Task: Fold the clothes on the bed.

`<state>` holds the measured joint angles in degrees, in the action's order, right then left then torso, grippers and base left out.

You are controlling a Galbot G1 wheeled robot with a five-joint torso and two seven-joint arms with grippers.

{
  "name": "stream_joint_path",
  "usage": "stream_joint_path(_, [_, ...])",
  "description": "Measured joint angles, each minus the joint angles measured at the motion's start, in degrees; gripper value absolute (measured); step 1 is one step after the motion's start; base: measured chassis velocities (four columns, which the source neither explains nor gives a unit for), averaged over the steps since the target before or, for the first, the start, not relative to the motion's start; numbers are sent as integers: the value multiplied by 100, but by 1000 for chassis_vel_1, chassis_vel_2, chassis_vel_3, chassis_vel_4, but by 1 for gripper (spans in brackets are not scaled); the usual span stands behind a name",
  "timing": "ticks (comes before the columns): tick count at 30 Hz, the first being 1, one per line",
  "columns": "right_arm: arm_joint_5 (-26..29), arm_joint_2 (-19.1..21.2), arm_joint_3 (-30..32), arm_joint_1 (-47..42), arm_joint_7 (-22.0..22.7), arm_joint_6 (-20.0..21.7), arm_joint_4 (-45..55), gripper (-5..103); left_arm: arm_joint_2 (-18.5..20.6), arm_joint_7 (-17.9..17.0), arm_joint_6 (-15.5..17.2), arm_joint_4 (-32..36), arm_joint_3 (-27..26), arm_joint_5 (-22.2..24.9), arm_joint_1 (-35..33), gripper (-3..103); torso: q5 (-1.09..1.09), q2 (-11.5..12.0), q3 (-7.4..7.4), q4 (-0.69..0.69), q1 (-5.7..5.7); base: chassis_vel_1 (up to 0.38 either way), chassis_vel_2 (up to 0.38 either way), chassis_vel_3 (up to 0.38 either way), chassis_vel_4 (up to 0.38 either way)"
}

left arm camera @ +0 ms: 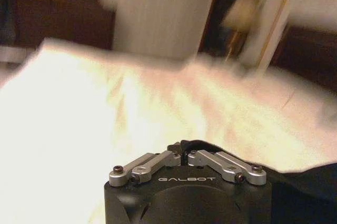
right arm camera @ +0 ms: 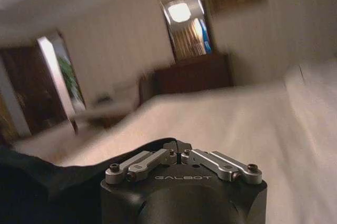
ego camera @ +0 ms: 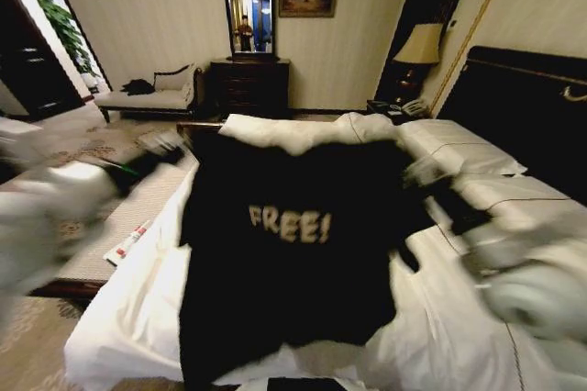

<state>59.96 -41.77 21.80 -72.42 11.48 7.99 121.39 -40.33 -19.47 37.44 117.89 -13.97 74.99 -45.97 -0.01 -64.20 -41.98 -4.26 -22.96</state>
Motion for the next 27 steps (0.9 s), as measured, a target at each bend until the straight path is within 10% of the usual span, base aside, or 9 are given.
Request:
stream_joint_path(8, [-329, -842, -1752, 1505, -75, -450, -2343, 0, -1382, 218, -319, -1903, 1339, -1010, 719, 1, 2, 2, 1, 0, -1, 0, 0, 0, 0])
stream_joint_path(27, [-1188, -1709, -2024, 2668, -318, -1253, -4534, 0, -2256, 316, -645, -3753, 1408, -1735, 1088, 1, -2, -1, 3, 0, 2, 0, 0, 0, 0])
